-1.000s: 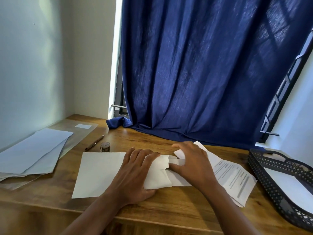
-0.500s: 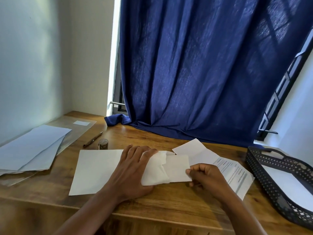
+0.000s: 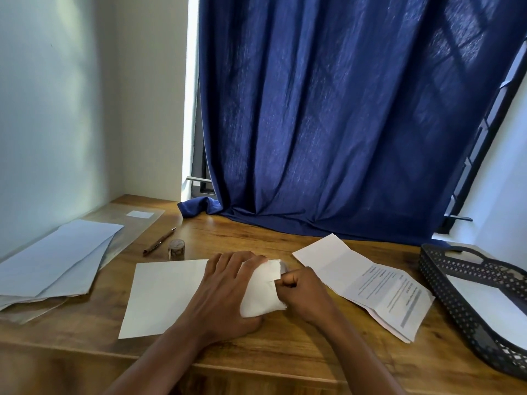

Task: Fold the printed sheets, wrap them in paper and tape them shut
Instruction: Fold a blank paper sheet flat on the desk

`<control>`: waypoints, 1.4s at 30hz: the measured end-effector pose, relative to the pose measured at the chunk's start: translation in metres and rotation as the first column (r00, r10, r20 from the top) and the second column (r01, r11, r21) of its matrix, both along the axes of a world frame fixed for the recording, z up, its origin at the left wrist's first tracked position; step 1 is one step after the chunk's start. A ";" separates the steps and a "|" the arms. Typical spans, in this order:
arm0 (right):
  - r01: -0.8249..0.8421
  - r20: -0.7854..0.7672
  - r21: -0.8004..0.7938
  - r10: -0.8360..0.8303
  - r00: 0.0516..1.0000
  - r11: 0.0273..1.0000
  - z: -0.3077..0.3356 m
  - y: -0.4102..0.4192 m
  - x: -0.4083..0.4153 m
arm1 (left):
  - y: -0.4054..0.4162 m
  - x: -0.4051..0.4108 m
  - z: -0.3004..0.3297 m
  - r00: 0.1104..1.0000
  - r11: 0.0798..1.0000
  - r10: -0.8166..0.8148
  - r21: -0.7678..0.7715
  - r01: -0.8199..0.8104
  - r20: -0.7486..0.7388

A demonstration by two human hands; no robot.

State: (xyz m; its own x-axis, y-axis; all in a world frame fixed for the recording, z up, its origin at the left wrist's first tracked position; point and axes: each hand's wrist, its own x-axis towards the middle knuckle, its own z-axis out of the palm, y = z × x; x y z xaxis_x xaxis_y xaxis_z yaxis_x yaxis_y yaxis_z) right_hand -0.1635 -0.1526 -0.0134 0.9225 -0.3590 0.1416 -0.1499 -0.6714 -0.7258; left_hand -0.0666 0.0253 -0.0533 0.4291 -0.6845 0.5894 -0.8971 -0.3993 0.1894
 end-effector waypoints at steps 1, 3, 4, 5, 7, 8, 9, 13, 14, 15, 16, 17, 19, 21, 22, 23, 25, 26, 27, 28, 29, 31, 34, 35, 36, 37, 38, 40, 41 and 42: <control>-0.007 -0.005 -0.025 0.007 1.000 1.000 -0.001 0.000 0.000 | 0.000 0.000 0.000 1.000 1.000 -0.002 0.004 0.002 -0.001; -0.019 0.019 -0.054 0.020 1.000 0.998 -0.003 -0.002 0.000 | 0.000 -0.001 0.001 1.000 1.000 -0.001 0.003 0.001 -0.002; -0.022 0.049 -0.051 0.025 0.998 0.998 -0.005 -0.004 -0.001 | 0.000 -0.002 0.001 1.000 1.000 0.000 -0.002 0.000 -0.003; -0.011 0.084 -0.021 0.013 0.996 1.000 -0.005 -0.007 -0.004 | 0.000 -0.003 0.002 1.000 1.000 0.001 -0.005 -0.001 -0.009; 0.059 0.160 0.085 -0.072 0.984 0.995 -0.006 -0.013 -0.009 | 0.000 -0.003 0.002 0.999 1.000 0.007 -0.001 -0.007 -0.036; 0.106 0.193 0.135 -0.131 0.973 0.985 -0.006 -0.016 -0.012 | 0.000 -0.003 0.001 0.998 1.000 0.015 0.009 -0.015 -0.058; 0.156 0.210 0.170 -0.190 0.959 0.973 -0.007 -0.020 -0.014 | 0.000 -0.003 0.001 0.996 0.999 0.029 0.032 -0.026 -0.083; 0.263 0.212 0.123 -0.284 0.935 0.957 -0.011 -0.023 -0.021 | -0.001 -0.002 0.001 0.979 0.949 0.107 0.310 -0.049 -0.174; 0.275 0.196 0.080 -0.286 0.938 0.958 -0.015 -0.023 -0.023 | -0.002 -0.002 0.001 0.972 0.923 0.121 0.384 -0.035 -0.202; 0.286 0.181 0.011 -0.283 0.942 0.958 -0.019 -0.023 -0.024 | -0.003 -0.002 0.002 0.966 0.895 0.133 0.445 -0.021 -0.223; 0.291 0.160 -0.075 -0.277 0.947 0.954 -0.024 -0.024 -0.025 | -0.004 -0.002 0.003 0.964 0.874 0.141 0.486 -0.013 -0.228; 0.290 0.134 -0.162 -0.270 0.953 0.943 -0.029 -0.026 -0.025 | -0.004 -0.002 0.003 0.965 0.859 0.145 0.512 -0.013 -0.219; 0.275 0.073 -0.319 -0.266 0.961 0.907 -0.034 -0.028 -0.024 | -0.005 0.000 0.002 0.968 0.845 0.147 0.534 -0.016 -0.203; 0.255 0.043 -0.435 -0.263 0.964 0.864 -0.037 -0.029 -0.023 | -0.005 0.001 0.001 0.969 0.843 0.145 0.537 -0.016 -0.199; 0.243 0.042 -0.469 -0.253 0.966 0.849 -0.037 -0.028 -0.022 | -0.005 0.001 0.000 0.970 0.844 0.143 0.536 -0.017 -0.195; 0.229 0.043 -0.484 -0.238 0.970 0.845 -0.038 -0.027 -0.022 | -0.005 0.001 0.000 0.971 0.845 0.141 0.535 -0.017 -0.192; 0.197 0.044 -0.481 -0.202 0.978 0.854 -0.039 -0.026 -0.021 | -0.006 0.002 -0.001 0.971 0.845 0.141 0.535 -0.016 -0.193; 0.181 0.041 -0.472 -0.183 0.982 0.863 -0.039 -0.025 -0.021 | -0.006 0.002 -0.001 0.971 0.845 0.141 0.535 -0.017 -0.192; 0.156 0.035 -0.464 -0.158 0.987 0.872 -0.039 -0.025 -0.022 | -0.006 0.002 -0.001 0.972 0.846 0.141 0.533 -0.018 -0.191; 0.123 0.029 -0.456 -0.123 0.992 0.881 -0.038 -0.024 -0.022 | -0.006 0.002 -0.002 0.971 0.848 0.141 0.529 -0.019 -0.190; 0.082 0.021 -0.443 -0.081 0.997 0.893 -0.038 -0.023 -0.023 | -0.006 0.003 -0.003 0.971 0.853 0.140 0.521 -0.020 -0.193; -0.021 -0.003 -0.431 0.022 1.000 0.902 -0.036 -0.019 -0.025 | -0.005 0.003 -0.005 0.969 0.868 0.137 0.497 -0.017 -0.206; -0.182 -0.104 -0.486 0.150 0.983 0.855 -0.035 -0.015 -0.025 | -0.005 0.002 -0.004 0.969 0.870 0.126 0.494 -0.005 -0.213; -0.221 -0.143 -0.489 0.173 0.975 0.844 -0.035 -0.015 -0.025 | -0.006 0.002 -0.003 0.969 0.863 0.127 0.505 -0.003 -0.211; -0.248 -0.173 -0.490 0.186 0.967 0.836 -0.035 -0.014 -0.025 | -0.006 0.002 -0.003 0.970 0.856 0.129 0.517 -0.004 -0.207; -0.261 -0.190 -0.493 0.190 0.963 0.830 -0.034 -0.014 -0.025 | -0.006 0.002 -0.002 0.971 0.850 0.132 0.527 -0.006 -0.201; -0.267 -0.197 -0.501 0.191 0.961 0.823 -0.034 -0.014 -0.025 | -0.006 0.002 -0.002 0.971 0.847 0.134 0.532 -0.008 -0.197; -0.278 -0.210 -0.513 0.196 0.958 0.812 -0.033 -0.012 -0.027 | -0.006 0.001 0.000 0.972 0.845 0.134 0.535 -0.008 -0.196; -0.291 -0.229 -0.511 0.199 0.953 0.808 -0.033 -0.012 -0.028 | -0.006 0.000 0.001 0.971 0.843 0.134 0.537 -0.006 -0.199; -0.312 -0.259 -0.506 0.203 0.944 0.804 -0.033 -0.011 -0.030 | -0.006 -0.001 0.002 0.970 0.843 0.133 0.538 -0.002 -0.205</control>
State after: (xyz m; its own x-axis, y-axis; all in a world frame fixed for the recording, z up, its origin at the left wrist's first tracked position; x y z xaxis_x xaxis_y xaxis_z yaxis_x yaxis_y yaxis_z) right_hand -0.1940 -0.1631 -0.0466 0.9980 -0.0224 0.0593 -0.0089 -0.9757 -0.2187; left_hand -0.0675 0.0192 -0.0516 0.5611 -0.8274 0.0255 -0.8231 -0.5543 0.1234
